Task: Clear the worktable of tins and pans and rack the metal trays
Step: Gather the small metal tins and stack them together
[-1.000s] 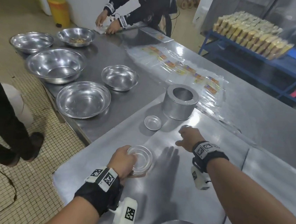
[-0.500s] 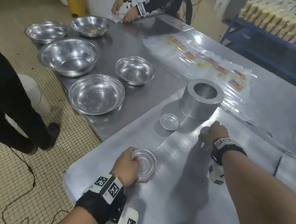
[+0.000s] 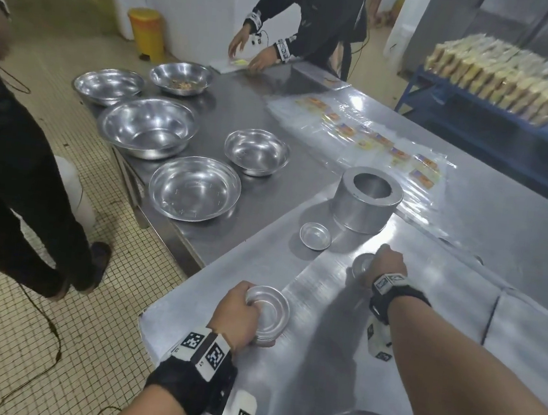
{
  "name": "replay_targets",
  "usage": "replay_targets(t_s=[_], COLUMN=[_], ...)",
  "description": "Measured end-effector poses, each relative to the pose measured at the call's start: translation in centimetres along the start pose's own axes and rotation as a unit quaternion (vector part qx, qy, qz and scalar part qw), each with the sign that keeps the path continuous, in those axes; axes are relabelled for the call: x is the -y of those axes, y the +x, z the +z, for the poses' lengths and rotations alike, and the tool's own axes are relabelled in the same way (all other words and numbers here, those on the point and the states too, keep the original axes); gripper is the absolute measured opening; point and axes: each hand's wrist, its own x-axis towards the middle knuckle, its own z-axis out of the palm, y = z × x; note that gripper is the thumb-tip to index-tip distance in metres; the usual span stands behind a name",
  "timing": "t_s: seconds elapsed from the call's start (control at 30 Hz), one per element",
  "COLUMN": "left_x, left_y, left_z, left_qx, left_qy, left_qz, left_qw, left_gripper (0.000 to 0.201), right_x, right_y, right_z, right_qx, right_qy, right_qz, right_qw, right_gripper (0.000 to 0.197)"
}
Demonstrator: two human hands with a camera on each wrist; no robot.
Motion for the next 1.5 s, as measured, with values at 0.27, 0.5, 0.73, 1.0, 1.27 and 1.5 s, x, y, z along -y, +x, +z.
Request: replay_targets(t_s=[0.27, 0.5, 0.73, 1.0, 1.27, 1.5], left_x=[0.3, 1.2, 2.4, 0.5, 0.8, 3.5], left_y=[-2.4, -2.8, -0.7, -3.9, -3.8, -0.4], left_z=[-1.4, -2.4, -2.2, -3.8, -4.3, -4.6], left_qx=[-0.004, 0.018, 0.035, 0.071, 0.051, -0.001], left_qy=[-0.041, -0.07, -0.097, -0.151, -0.183, -0.116], left_qz=[-0.032, -0.027, -0.016, -0.019, -0.026, -0.005], left_qw=[0.999, 0.997, 0.995, 0.986, 0.982, 0.993], left_gripper=[0.023, 0.035, 0.076, 0.061, 0.036, 0.034], right_x=[2.7, 4.6, 4.4, 3.6, 4.3, 5.7], right_y=[-7.0, -15.9, -23.2, -25.8, -25.9, -23.9], right_z=[-4.4, -6.4, -5.9, -3.5, -2.9, -3.8], right_qx=[-0.011, -0.01, 0.025, 0.072, 0.16, 0.25], right_qy=[0.075, 0.163, 0.284, 0.321, 0.312, 0.243], right_qz=[-0.124, -0.265, -0.351, -0.366, -0.378, -0.37], right_qw=[0.989, 0.95, 0.892, 0.871, 0.857, 0.861], right_gripper=[0.056, 0.065, 0.058, 0.054, 0.066, 0.073])
